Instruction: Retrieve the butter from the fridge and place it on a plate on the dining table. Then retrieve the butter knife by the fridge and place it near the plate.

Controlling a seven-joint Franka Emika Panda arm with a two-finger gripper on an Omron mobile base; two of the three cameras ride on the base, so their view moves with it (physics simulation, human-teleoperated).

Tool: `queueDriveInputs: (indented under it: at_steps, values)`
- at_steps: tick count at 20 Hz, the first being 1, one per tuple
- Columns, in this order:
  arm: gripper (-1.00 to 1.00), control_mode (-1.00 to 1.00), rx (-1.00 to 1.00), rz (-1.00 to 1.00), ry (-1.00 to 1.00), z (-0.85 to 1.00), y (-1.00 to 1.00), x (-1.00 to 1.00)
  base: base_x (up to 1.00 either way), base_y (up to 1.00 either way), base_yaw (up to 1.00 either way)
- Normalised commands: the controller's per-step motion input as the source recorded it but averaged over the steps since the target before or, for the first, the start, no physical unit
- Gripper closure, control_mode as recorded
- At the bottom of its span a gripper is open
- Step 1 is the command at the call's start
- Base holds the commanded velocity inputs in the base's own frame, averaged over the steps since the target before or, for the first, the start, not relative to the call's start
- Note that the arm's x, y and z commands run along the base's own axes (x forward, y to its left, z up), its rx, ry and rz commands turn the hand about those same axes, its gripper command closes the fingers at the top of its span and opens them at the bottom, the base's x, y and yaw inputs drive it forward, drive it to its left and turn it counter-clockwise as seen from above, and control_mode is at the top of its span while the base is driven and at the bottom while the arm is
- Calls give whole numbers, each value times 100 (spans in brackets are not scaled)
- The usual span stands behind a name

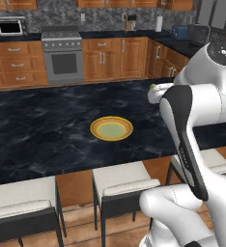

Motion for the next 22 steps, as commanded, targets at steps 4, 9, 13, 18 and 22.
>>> queueDriveInputs:
  at_steps: [4,9,13,18,22]
  values:
    - [100,-100,0,0,15,-34,0,75,0,0,0]
    - [100,-100,0,0,8,-32,2,68,0,0,0]
    - [100,-100,0,0,4,-32,13,64,0,0,0]
    - [100,-100,0,0,6,-40,22,64,0,0,0]
    - [100,-100,0,0,10,-43,11,63,0,0,0]
